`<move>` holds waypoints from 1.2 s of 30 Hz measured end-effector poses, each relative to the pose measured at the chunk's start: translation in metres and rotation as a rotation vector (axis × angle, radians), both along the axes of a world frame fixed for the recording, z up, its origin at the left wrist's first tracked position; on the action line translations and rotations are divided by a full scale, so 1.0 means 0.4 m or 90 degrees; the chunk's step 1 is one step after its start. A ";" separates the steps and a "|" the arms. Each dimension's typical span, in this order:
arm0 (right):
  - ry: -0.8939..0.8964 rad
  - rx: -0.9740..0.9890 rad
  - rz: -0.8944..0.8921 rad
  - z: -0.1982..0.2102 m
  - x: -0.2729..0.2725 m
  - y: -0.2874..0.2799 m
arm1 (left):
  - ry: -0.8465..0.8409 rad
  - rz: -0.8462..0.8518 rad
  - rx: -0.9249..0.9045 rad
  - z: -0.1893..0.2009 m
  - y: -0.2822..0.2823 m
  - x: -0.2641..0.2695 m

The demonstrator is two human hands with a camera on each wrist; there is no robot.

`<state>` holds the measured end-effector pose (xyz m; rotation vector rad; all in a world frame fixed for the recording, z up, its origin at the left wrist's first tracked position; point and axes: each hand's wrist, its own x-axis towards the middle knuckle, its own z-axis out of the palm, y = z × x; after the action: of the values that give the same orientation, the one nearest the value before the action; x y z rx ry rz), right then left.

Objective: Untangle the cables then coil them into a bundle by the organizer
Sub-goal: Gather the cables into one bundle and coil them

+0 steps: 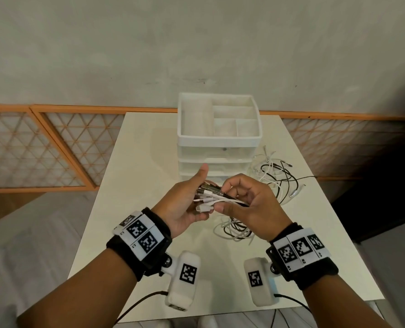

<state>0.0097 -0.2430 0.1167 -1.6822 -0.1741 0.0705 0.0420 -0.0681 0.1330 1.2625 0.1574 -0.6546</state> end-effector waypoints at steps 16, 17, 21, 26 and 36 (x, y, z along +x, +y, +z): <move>-0.073 -0.156 -0.014 -0.003 0.015 0.029 | -0.181 -0.003 0.139 -0.014 -0.020 -0.018; -0.074 -0.147 -0.012 0.000 0.015 0.030 | -0.204 0.014 0.150 -0.021 -0.022 -0.019; -0.017 -0.076 -0.009 0.005 0.018 0.025 | -0.249 0.105 0.196 -0.028 -0.026 -0.015; -0.023 -0.029 -0.039 -0.010 0.023 0.022 | -0.215 0.109 0.123 -0.016 -0.026 -0.008; 0.006 -0.022 -0.052 -0.017 0.022 0.006 | -0.198 0.076 0.154 -0.024 0.010 0.013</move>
<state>0.0183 -0.2404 0.1099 -1.7214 -0.0975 0.0208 0.0474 -0.0642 0.1232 1.5588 0.0544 -0.3370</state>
